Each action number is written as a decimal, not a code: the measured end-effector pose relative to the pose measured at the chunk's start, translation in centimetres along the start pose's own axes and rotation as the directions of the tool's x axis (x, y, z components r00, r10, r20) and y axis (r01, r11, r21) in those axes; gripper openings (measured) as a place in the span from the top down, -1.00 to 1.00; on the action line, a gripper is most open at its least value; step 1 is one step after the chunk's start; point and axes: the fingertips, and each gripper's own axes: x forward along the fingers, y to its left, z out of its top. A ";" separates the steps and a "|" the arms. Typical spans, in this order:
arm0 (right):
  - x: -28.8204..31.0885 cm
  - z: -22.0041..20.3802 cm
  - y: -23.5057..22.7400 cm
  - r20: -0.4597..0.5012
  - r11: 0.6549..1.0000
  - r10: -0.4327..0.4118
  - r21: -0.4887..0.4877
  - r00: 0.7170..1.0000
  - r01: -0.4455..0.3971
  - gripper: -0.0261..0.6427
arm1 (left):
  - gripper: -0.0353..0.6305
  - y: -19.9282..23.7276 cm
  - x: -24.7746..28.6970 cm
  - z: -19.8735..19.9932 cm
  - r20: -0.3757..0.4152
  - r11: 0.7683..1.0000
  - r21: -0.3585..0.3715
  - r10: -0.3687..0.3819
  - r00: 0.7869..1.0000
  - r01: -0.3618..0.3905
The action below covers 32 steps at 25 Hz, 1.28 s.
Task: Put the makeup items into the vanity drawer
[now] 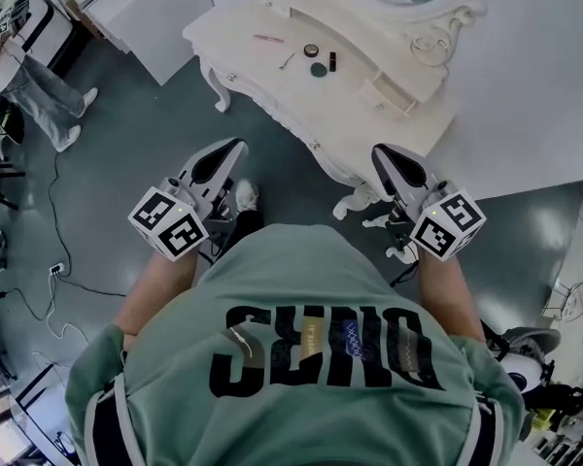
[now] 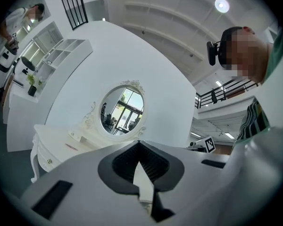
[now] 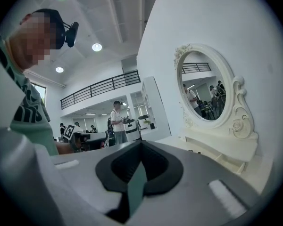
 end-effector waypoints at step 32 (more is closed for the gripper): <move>28.4 -4.9 -22.7 -0.620 0.942 -0.055 -0.292 0.782 -0.166 0.63 | 0.89 23.8 28.2 1.8 -0.245 0.995 -0.015 -0.102 0.964 0.101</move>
